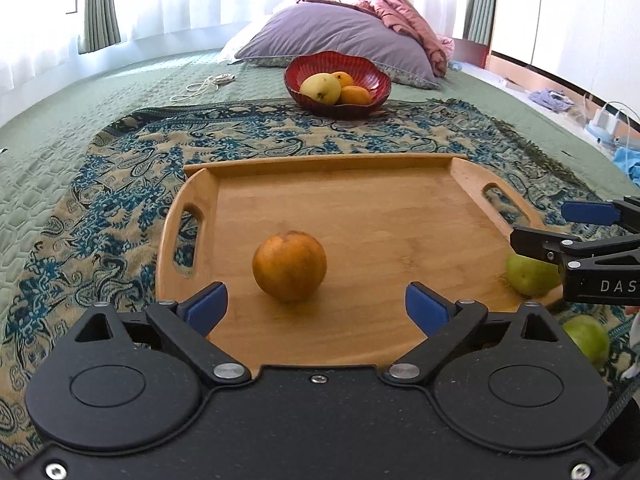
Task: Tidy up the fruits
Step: 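Lower the orange and apple onto the tray and open both grippers, then move back to the fruit row, left gripper grasps a mandarin while right grasps another green apple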
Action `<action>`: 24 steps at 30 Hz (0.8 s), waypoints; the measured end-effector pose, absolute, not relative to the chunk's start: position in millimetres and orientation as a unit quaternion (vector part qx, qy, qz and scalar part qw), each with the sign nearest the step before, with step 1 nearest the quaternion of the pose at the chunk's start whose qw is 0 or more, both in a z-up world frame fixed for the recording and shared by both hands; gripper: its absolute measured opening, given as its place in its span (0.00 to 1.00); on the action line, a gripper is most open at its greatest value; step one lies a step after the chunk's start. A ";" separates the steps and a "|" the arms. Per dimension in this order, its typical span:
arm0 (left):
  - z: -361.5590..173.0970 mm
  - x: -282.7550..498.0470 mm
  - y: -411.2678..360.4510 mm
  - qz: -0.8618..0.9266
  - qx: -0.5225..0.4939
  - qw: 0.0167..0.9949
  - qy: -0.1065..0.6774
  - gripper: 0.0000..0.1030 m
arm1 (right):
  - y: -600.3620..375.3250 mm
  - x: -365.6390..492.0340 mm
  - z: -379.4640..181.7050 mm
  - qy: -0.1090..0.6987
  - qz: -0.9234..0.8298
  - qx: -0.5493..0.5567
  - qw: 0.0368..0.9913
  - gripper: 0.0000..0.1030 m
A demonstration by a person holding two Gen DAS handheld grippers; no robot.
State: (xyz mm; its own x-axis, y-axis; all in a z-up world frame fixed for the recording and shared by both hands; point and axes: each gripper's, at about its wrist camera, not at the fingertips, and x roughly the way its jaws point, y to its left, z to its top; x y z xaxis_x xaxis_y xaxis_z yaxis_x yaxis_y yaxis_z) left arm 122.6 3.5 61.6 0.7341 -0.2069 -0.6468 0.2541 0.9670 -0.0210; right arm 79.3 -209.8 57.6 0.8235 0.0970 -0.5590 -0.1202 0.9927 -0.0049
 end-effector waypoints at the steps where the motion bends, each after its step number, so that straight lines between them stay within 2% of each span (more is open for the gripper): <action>1: 61.4 119.4 3.6 -0.124 0.035 0.931 0.341 0.93 | -209.7 76.3 57.5 0.287 0.058 -0.023 0.956 0.89; 10: 57.5 80.2 3.4 -0.125 0.028 0.939 0.318 0.95 | -207.1 42.6 50.2 0.253 0.068 -0.054 0.964 0.92; 24: 38.0 22.3 -12.7 -0.129 0.005 0.943 0.307 0.99 | -216.0 -10.8 25.1 0.206 0.052 -0.033 0.977 0.92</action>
